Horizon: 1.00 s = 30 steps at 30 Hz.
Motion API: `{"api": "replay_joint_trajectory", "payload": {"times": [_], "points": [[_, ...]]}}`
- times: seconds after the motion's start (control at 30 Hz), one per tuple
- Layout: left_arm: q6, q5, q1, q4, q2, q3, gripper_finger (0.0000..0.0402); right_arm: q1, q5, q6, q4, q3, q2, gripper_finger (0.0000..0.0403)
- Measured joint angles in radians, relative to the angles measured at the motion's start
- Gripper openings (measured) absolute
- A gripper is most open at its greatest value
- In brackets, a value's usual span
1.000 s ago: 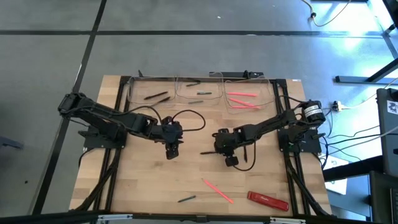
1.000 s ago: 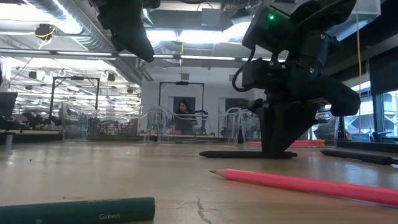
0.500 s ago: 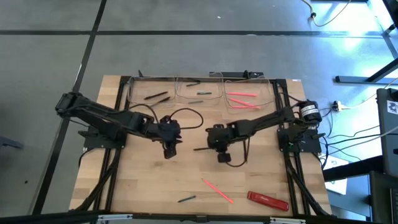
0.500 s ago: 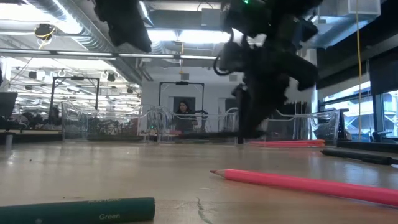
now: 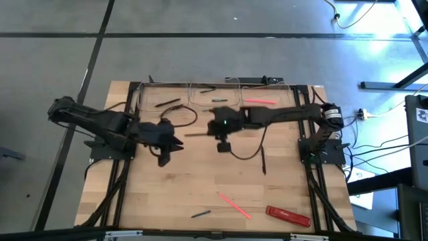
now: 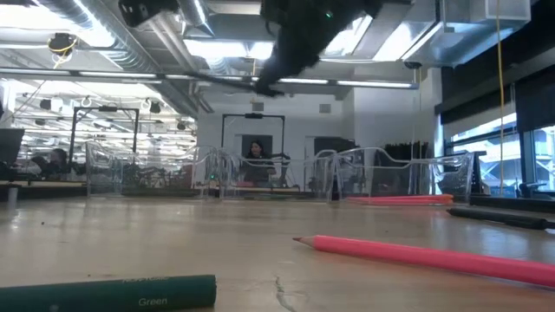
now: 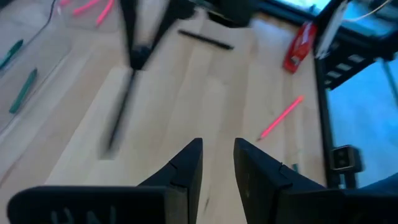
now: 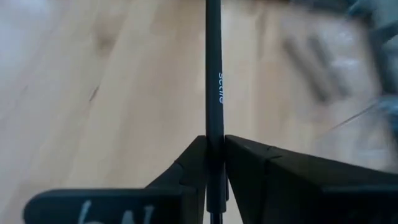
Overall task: Sort crayons/erasers/pens/pencils in bins
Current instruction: Put the black pen into the left transparent bin
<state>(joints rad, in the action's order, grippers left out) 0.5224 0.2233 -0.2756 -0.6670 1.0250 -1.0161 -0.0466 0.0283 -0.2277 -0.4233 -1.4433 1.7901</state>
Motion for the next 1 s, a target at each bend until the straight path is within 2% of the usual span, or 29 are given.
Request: {"api": "replay_joint_trajectory", "payload": {"times": [0.13,0.27,0.43,0.67,1.0], "points": [[0.000,0.011,-0.022,0.000,-0.061,0.000,0.0084,-0.054,0.000,-0.060,0.035,-0.064,0.000,0.0059],[-0.005,0.079,-0.042,-0.005,-0.113,0.000,0.0084,-0.106,0.005,-0.069,0.121,-0.093,0.000,0.0059],[-0.041,0.129,-0.051,-0.010,-0.153,0.000,0.0084,-0.161,0.099,-0.065,0.260,-0.093,0.005,0.0059],[-0.062,0.136,-0.051,-0.016,-0.171,0.000,0.0084,-0.197,0.177,-0.026,0.495,-0.093,0.086,0.0057],[-0.062,0.162,-0.050,-0.039,-0.171,0.000,0.0084,-0.203,0.187,0.010,0.487,-0.093,0.100,0.0056]]}}
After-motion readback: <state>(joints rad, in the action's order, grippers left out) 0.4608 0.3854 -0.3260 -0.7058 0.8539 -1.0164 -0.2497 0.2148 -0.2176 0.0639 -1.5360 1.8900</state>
